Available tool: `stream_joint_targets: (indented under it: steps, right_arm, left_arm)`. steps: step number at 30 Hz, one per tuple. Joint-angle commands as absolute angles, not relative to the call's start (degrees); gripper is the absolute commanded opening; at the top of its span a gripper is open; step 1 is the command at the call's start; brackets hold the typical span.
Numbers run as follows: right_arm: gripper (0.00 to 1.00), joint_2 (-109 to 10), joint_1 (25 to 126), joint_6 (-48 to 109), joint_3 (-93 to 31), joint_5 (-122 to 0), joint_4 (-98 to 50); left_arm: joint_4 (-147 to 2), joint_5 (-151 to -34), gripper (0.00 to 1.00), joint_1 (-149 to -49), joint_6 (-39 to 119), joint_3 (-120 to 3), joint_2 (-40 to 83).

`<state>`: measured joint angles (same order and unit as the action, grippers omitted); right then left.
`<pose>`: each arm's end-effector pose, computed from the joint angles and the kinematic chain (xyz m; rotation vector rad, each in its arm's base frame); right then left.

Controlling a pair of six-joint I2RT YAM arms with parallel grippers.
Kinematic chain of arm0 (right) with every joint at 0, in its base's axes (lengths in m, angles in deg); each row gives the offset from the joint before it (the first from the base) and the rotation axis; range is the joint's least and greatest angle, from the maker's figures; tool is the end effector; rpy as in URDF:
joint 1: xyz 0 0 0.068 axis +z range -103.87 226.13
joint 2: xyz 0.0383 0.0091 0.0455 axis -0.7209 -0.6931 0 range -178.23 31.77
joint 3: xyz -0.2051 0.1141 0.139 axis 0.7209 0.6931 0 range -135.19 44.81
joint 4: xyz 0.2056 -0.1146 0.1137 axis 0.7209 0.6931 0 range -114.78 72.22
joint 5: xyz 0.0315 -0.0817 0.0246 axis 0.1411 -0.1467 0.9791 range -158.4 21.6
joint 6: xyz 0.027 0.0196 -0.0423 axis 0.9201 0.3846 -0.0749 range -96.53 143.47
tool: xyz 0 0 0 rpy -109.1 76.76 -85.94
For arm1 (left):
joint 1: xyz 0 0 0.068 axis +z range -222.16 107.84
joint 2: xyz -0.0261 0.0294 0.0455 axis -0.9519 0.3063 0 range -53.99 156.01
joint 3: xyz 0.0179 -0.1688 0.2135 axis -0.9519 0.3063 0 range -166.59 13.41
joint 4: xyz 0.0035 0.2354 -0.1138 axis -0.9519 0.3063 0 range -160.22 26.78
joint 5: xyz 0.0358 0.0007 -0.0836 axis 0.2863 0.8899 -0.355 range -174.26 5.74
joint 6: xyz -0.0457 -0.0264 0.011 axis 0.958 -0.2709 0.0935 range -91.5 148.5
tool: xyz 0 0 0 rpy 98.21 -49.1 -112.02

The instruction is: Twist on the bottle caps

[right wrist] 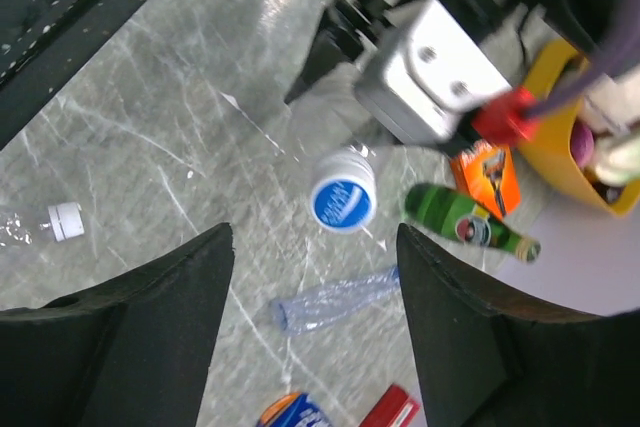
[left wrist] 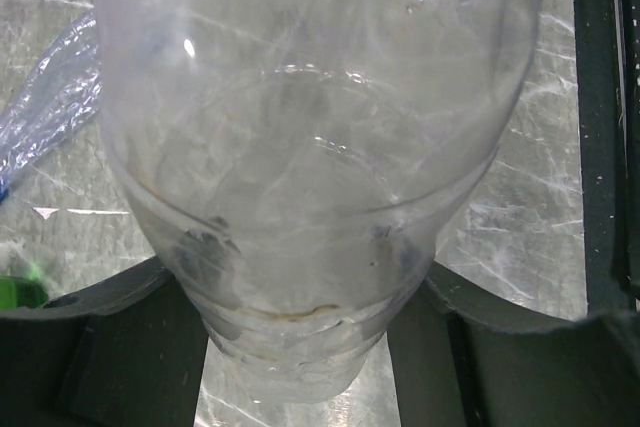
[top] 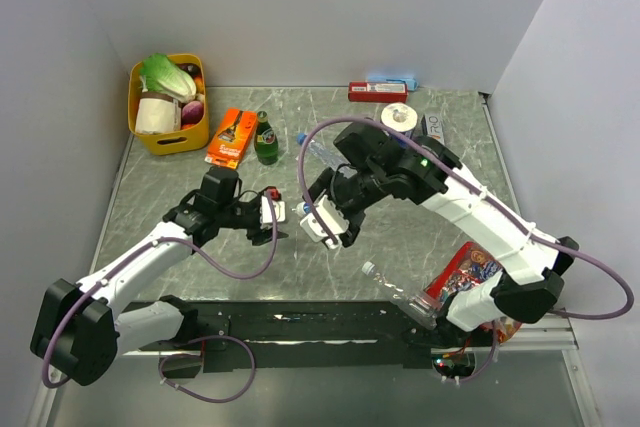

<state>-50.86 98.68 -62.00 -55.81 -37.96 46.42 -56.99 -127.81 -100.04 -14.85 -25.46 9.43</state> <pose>0.1458 0.2200 0.4242 -2.2775 0.6452 0.3929 0.1906 -0.1286 0.2413 1.5288 1.4411 -0.6801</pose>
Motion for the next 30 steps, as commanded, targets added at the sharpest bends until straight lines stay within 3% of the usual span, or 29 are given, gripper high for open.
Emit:
stream_joint_targets:
  steps: [1, 12, 22, 25, 30]
  right_arm:
    - [0.69, -51.63, 99.12, -67.4, -56.44, -35.35, 45.53]
    - [0.6, -53.13, 99.04, -66.97, -56.53, -35.27, 43.08]
    - [0.38, -54.89, 99.04, -64.16, -57.41, -37.02, 42.99]
    - [0.3, -55.5, 98.95, -60.04, -57.67, -37.72, 41.32]
    - [0.2, -61.45, 96.5, -35.46, -62.48, -42.11, 37.01]
  left_arm:
    - [-56.77, -131.54, 0.01, -100.11, -17.12, -29.21, 9.91]
    - [-55.37, -131.98, 0.01, -101.17, -19.4, -31.23, 11.23]
    - [-56.16, -131.72, 0.01, -101.26, -19.05, -32.03, 11.58]
    - [-59.83, -130.49, 0.01, -101.34, -15.2, -31.59, 11.23]
    - [-77.48, -119.29, 0.01, -101.34, 1.99, -27.29, 8.6]
